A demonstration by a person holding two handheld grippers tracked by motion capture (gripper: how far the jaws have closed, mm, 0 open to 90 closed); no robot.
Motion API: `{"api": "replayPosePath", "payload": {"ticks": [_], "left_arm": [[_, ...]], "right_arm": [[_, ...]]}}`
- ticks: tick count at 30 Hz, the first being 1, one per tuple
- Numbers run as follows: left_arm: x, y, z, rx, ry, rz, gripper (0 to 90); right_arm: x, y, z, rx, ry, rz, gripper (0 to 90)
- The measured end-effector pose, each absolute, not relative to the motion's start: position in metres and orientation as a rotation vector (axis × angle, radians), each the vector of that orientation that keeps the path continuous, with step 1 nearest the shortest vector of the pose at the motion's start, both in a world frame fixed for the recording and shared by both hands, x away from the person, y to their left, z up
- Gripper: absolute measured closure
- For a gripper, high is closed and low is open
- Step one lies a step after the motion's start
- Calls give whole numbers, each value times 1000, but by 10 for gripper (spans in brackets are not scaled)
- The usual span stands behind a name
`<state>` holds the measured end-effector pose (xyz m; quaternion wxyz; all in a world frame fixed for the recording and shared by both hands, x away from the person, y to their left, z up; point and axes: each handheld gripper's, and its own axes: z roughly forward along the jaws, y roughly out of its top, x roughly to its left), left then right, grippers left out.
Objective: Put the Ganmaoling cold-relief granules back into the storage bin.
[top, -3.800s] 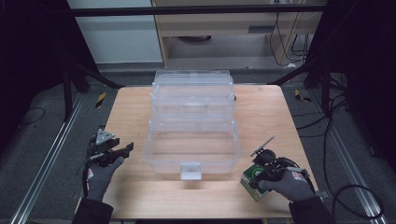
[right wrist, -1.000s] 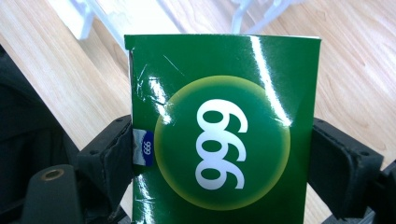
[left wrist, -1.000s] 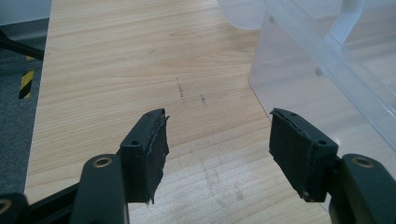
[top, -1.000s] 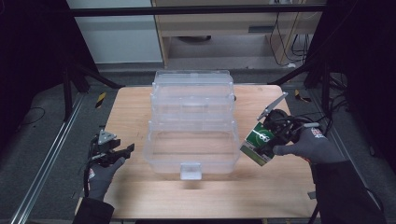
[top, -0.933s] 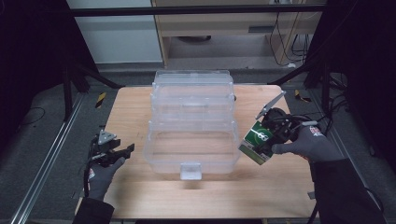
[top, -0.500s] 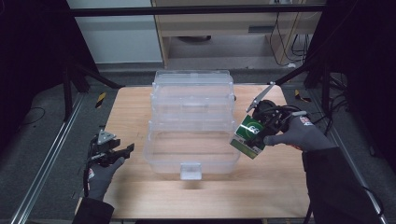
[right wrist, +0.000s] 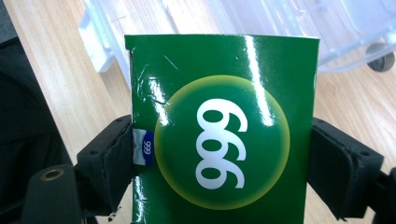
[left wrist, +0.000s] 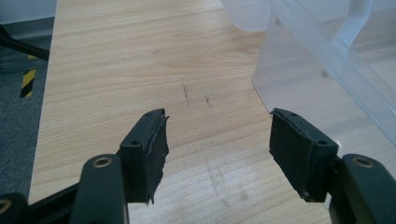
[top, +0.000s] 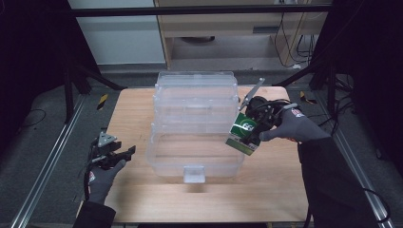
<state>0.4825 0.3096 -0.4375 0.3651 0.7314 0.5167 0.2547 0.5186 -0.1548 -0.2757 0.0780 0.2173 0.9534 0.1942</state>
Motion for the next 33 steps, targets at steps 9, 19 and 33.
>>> {"api": "replayPosePath", "payload": {"ticks": [9,19,33], "left_arm": [[483,308,-439,1892,1326,654,360],[483,309,-439,1885,1329,651,360],[483,311,-438,1885,1330,654,359]], "right_arm": [[522,-142,-275,513,2912,568,178],[527,-129,-285,412,2971,559,178],[533,-118,-293,302,3026,529,179]]}}
